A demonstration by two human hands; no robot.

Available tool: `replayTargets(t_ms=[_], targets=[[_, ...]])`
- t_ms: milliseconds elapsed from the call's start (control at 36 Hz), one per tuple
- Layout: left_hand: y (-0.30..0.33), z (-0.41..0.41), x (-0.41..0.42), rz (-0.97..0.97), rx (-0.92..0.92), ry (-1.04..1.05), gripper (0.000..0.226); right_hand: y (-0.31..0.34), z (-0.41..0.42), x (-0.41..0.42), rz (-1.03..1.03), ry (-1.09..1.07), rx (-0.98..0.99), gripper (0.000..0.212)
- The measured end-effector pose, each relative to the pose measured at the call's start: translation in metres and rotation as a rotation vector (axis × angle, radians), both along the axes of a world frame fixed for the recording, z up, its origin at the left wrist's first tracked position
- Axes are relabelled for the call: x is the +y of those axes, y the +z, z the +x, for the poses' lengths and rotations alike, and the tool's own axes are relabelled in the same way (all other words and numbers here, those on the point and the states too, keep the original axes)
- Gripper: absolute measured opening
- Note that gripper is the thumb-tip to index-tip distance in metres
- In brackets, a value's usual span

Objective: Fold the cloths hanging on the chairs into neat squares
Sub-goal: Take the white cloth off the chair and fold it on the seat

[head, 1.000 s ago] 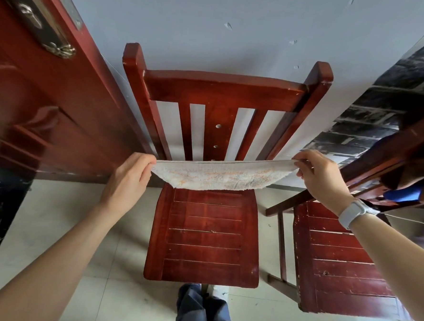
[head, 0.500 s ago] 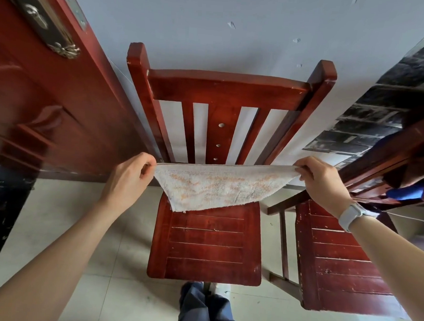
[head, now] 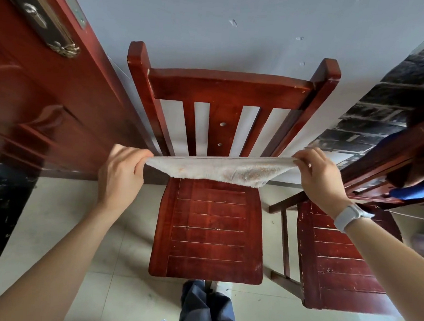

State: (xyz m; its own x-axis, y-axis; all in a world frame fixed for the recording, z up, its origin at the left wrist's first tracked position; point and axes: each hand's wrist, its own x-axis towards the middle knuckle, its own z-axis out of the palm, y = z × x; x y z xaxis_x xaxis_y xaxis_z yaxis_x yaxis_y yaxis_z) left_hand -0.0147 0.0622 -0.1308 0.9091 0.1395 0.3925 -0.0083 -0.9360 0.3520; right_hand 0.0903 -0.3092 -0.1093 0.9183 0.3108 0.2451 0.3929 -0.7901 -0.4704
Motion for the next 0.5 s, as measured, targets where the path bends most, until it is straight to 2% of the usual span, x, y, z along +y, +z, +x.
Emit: replayTargets(t_ms=[111,250,306,417,500], targets=[[-0.017,-0.031,-0.011,0.024,0.019,0.031,0.015,-0.021,-0.027,-0.007,-0.011,0.014,0.065,0.010],[-0.064,-0.079,-0.023,0.047,0.155,-0.003,0.015,-0.066,-0.073,-0.019,-0.073,0.037,0.164,0.016],[-0.088,-0.099,-0.026,0.045,0.258,-0.025,0.014,-0.089,-0.094,-0.025,-0.108,0.087,0.262,0.024],[-0.137,-0.143,-0.031,-0.007,0.538,-0.062,0.024,-0.133,-0.137,-0.034,-0.223,0.141,0.536,0.015],[-0.164,-0.166,-0.036,-0.053,0.781,-0.038,0.018,-0.159,-0.162,-0.036,-0.372,0.147,0.793,0.017]])
